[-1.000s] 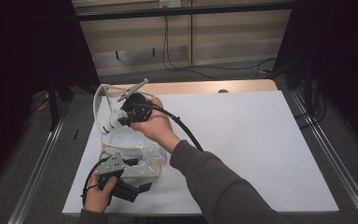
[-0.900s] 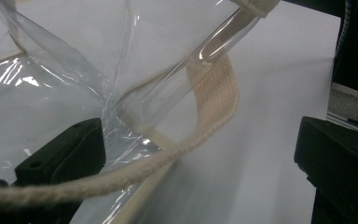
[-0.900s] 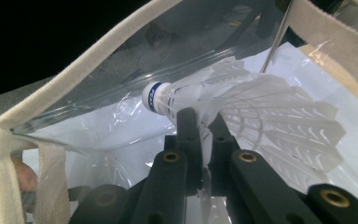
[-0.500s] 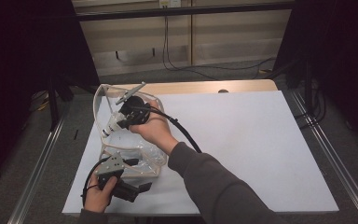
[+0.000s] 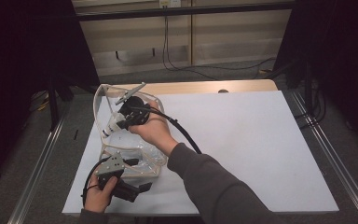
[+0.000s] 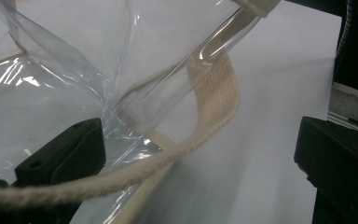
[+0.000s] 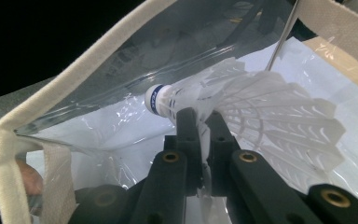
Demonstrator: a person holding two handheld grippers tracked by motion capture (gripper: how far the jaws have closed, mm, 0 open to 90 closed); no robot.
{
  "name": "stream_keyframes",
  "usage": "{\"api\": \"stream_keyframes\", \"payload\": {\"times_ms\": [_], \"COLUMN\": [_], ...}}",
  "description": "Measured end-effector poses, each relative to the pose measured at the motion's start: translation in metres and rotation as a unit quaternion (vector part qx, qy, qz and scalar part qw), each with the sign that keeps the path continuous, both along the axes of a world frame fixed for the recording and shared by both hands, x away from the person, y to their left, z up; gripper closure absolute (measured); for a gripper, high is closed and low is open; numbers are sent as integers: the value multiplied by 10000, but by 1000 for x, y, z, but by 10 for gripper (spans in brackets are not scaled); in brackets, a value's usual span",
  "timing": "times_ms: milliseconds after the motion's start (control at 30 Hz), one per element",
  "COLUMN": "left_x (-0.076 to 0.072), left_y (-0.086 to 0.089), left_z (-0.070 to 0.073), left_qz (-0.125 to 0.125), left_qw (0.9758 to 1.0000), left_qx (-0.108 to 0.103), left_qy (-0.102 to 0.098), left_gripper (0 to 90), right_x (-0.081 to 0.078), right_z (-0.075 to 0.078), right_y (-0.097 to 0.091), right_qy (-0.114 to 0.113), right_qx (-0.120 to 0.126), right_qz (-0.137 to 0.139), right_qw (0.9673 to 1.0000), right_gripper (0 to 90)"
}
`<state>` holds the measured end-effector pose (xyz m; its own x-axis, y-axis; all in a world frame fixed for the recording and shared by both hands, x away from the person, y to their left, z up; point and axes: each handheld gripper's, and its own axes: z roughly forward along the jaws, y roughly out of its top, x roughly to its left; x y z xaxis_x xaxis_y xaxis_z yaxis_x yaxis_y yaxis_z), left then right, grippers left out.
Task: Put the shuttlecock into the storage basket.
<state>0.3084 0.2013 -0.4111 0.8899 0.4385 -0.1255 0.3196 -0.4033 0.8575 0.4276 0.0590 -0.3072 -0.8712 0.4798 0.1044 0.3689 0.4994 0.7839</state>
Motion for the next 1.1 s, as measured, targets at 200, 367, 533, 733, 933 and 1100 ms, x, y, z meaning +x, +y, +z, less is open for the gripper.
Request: {"api": "stream_keyframes", "payload": {"times_ms": [200,367,533,733,933,1100], "left_x": [0,0,-1,-1,0,0], "left_y": [0,0,-1,-1,0,0], "left_z": [1,1,1,1,1,1], "left_qz": [5,6,13,14,-9,-14], "left_qw": [10000,10000,10000,10000,10000,10000], "left_qx": [42,35,18,17,52,51], "left_qy": [0,0,15,18,4,3], "left_gripper": [19,17,17,17,17,17], "right_x": [-3,-6,-7,-7,-6,-5], "right_z": [3,4,3,2,-1,-3], "right_y": [0,2,3,4,4,3], "right_qy": [-6,-11,11,-2,8,10], "right_qx": [11,23,50,22,62,49], "right_qz": [-15,-33,-75,-75,-116,-115], "right_qw": [10000,10000,10000,10000,9999,9999], "right_gripper": [879,878,878,878,879,878]}}
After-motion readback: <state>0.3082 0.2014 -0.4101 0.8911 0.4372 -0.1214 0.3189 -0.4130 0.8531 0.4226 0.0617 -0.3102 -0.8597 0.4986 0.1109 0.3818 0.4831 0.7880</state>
